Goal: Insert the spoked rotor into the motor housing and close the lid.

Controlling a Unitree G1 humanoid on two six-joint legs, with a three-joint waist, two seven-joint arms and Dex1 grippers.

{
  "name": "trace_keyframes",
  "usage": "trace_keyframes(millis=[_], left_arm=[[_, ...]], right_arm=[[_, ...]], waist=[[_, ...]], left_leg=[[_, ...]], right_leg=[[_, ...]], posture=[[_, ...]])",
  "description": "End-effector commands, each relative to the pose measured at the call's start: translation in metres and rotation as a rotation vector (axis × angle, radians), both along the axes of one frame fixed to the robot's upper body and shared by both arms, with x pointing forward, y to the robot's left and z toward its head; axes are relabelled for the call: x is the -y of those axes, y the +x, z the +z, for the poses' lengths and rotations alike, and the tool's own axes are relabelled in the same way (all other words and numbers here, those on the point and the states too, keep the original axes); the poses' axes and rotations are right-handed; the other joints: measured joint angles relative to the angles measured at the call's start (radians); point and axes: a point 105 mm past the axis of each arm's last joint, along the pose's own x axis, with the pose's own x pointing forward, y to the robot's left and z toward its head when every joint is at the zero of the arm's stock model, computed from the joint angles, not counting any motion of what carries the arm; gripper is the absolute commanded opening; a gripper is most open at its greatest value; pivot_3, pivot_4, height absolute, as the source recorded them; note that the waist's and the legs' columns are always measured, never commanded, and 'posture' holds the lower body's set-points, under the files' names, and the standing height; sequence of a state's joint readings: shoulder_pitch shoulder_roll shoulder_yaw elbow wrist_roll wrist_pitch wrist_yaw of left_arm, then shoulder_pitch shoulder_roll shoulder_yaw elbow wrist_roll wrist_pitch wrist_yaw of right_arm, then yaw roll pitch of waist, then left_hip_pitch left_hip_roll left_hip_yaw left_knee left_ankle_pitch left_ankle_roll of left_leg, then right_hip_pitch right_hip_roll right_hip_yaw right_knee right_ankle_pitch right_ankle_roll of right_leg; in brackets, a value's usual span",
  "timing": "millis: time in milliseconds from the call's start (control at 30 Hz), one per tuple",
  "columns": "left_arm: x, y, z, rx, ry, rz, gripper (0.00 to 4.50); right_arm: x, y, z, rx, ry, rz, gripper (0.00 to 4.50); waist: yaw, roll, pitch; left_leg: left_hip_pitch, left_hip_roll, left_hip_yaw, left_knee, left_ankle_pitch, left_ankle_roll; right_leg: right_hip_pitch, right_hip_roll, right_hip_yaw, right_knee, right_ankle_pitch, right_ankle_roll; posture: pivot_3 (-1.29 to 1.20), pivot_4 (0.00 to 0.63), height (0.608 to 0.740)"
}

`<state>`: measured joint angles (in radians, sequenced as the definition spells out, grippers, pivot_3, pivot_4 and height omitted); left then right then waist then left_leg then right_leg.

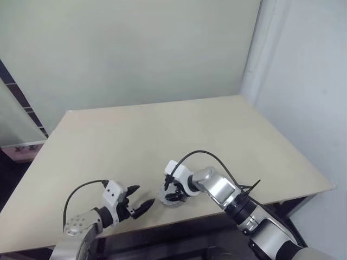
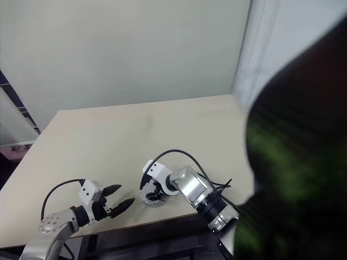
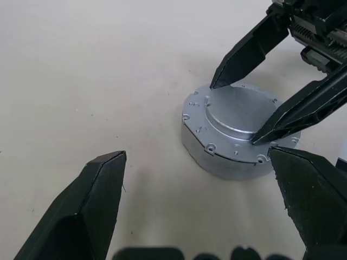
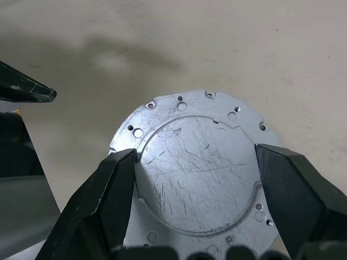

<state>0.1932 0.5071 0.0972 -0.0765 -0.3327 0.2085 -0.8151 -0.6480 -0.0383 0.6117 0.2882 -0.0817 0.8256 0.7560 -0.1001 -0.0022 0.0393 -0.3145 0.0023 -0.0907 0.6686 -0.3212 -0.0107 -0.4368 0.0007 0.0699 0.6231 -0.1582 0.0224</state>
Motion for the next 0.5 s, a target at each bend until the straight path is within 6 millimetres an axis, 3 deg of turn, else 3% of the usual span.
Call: trace_keyframes(millis=[33, 500], left_arm=[[0.0038, 0.0053, 0.0141, 0.068, -0.004, -0.011, 4.5], [-0.0003, 0.0032, 0.0105, 0.035, -0.004, -0.001, 4.5]], right_arm=[[0.0096, -0.0098, -0.023, -0.054, -0.087, 0.0, 3.26], [0.0133, -0.0056, -0.023, -0.055, -0.091, -0.007, 3.26]], waist=[[0.0, 0.0, 0.0], [0.0, 0.002, 0.001]], left_leg=[[0.002, 0.0, 0.0, 0.0, 0.0, 0.0], [0.009, 0.0, 0.0, -0.002, 0.0, 0.0]], right_leg=[[0.002, 0.0, 0.0, 0.0, 0.0, 0.0], [0.009, -0.001, 0.0, -0.002, -0.002, -0.001]], posture=[[0.0, 0.0, 0.74], [0.0, 0.0, 0.74]])
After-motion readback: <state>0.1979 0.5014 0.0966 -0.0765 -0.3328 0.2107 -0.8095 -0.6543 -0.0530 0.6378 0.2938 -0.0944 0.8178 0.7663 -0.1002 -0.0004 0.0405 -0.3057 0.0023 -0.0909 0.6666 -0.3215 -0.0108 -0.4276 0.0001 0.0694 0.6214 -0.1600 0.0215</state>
